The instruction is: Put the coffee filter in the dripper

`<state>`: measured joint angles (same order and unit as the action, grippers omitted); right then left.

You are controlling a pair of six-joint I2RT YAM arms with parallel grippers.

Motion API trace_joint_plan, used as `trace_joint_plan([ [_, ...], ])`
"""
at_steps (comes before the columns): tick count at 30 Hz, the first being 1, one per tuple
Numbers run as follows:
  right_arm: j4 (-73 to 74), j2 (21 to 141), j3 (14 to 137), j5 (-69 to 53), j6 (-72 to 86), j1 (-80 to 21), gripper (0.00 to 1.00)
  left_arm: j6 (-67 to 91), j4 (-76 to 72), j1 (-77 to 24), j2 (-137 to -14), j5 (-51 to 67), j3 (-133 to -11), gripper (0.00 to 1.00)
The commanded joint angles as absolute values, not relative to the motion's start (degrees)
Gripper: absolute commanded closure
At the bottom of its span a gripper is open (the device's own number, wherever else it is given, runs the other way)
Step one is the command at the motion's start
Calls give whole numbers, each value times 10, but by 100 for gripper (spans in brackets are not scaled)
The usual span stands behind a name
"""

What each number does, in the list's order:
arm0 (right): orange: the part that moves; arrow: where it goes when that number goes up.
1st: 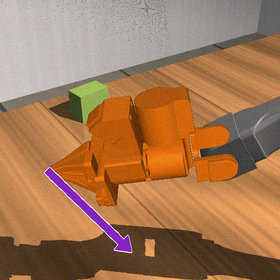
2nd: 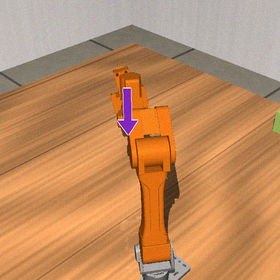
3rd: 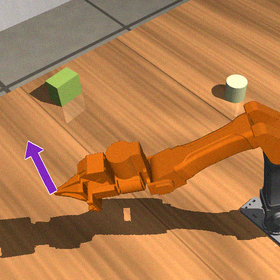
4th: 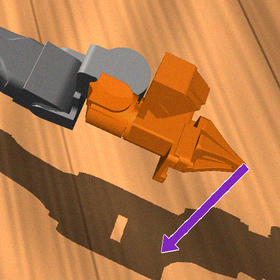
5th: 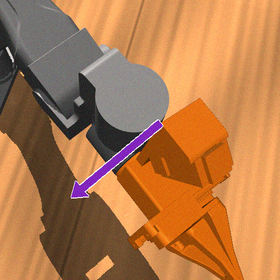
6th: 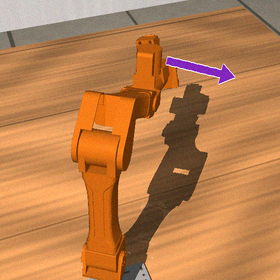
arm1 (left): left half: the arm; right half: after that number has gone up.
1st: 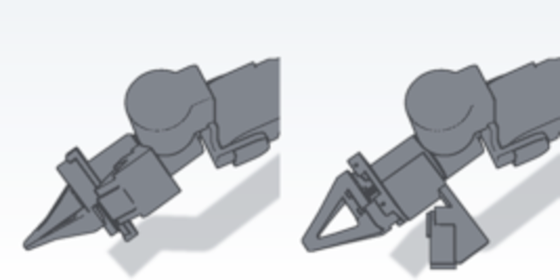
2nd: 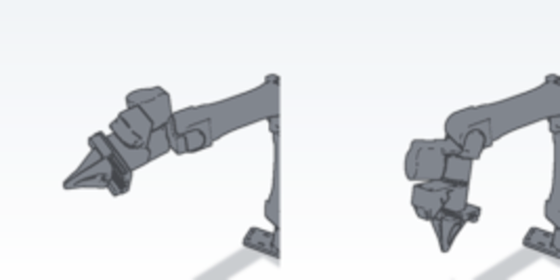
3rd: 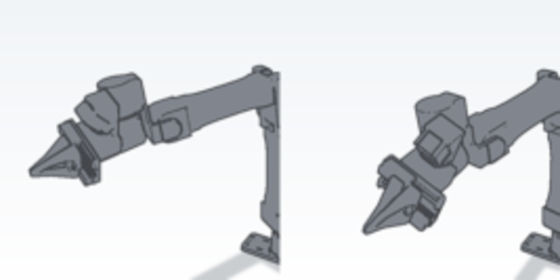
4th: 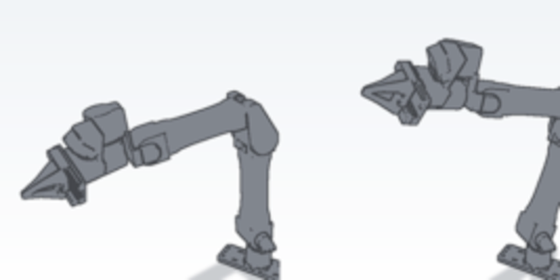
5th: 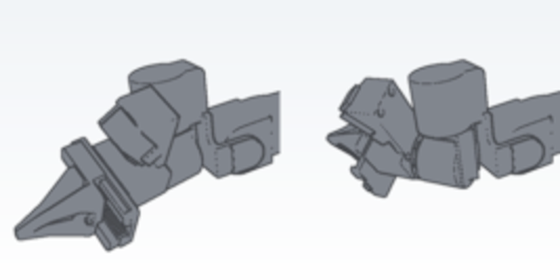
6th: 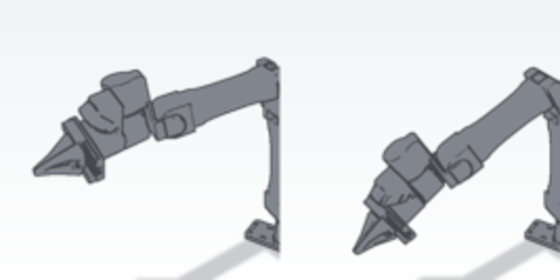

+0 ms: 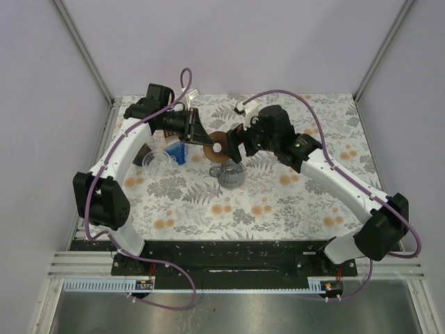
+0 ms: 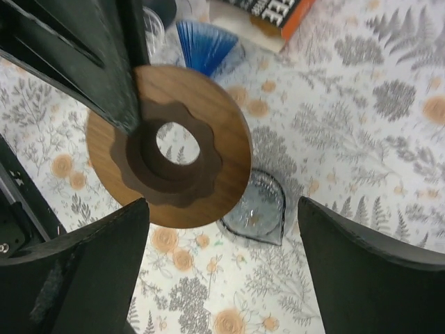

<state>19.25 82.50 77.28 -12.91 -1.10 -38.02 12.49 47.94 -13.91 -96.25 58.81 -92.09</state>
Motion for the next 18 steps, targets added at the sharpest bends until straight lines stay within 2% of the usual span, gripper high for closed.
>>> trace_joint_plan([
  [1,249,836,806,-105,18,-383,6,121,457,-152,-960,606,-925,100],
  [5,242,860,825,-126,33,-383,23,123,454,-161,-960,606,-925,100],
  [11,231,875,838,-119,50,-383,24,120,455,-167,-955,600,-923,100],
  [12,229,878,843,-115,53,-383,26,120,454,-170,-955,602,-923,100],
  [15,234,888,850,-110,48,-383,39,120,455,-173,-953,607,-925,100],
  [18,234,889,846,-96,38,-383,58,113,462,-173,-949,607,-931,100],
])
